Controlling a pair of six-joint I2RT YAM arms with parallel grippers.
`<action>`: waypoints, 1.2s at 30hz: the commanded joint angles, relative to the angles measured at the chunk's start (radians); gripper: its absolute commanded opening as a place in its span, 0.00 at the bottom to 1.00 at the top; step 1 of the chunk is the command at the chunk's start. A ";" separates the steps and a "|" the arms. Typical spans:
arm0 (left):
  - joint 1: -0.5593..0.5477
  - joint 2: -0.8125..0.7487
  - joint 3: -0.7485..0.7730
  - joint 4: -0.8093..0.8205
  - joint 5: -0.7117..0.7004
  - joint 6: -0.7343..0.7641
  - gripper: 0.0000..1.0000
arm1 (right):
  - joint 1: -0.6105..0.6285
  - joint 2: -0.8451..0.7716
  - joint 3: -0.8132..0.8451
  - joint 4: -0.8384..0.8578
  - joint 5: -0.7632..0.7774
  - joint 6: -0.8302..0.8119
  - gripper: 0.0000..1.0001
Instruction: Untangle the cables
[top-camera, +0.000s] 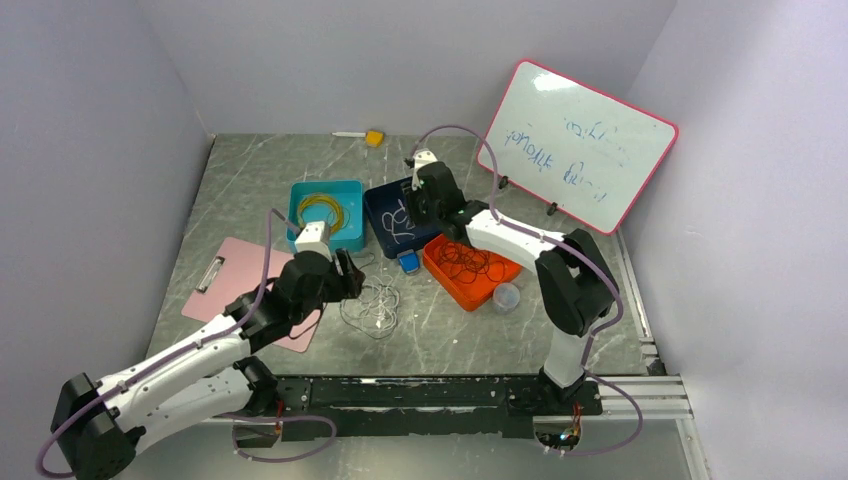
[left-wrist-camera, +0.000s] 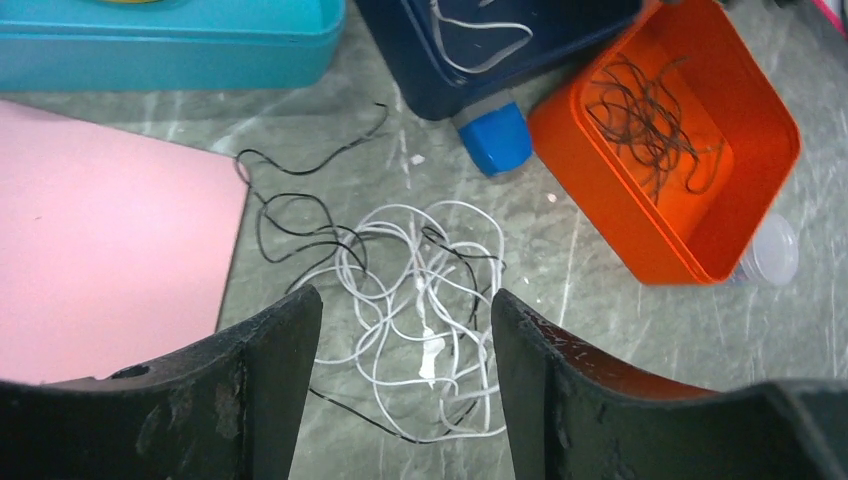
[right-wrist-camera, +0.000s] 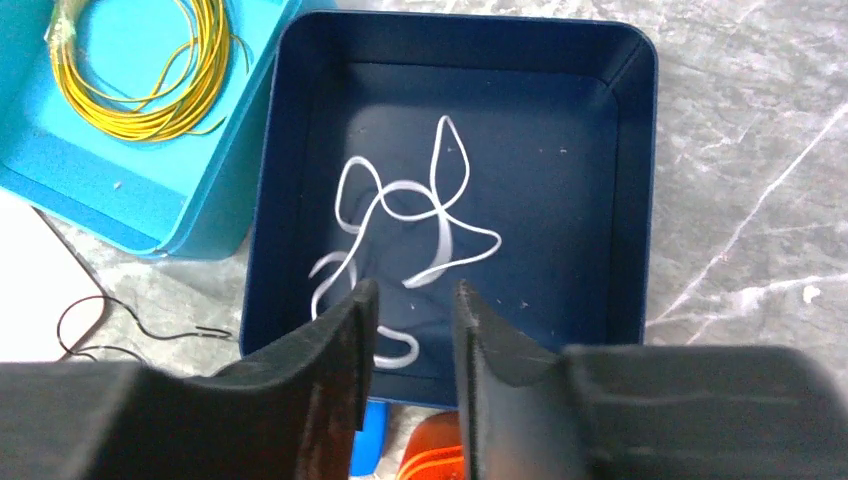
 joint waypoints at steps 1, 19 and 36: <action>0.137 0.039 0.087 -0.121 0.052 -0.070 0.68 | -0.005 -0.061 -0.003 0.033 0.010 0.004 0.41; 0.312 0.198 0.140 -0.052 0.401 0.125 0.66 | -0.009 -0.516 -0.268 -0.160 -0.293 0.054 0.57; 0.312 0.239 0.146 -0.100 0.310 0.084 0.67 | 0.121 -0.584 -0.438 -0.103 -0.056 0.351 0.59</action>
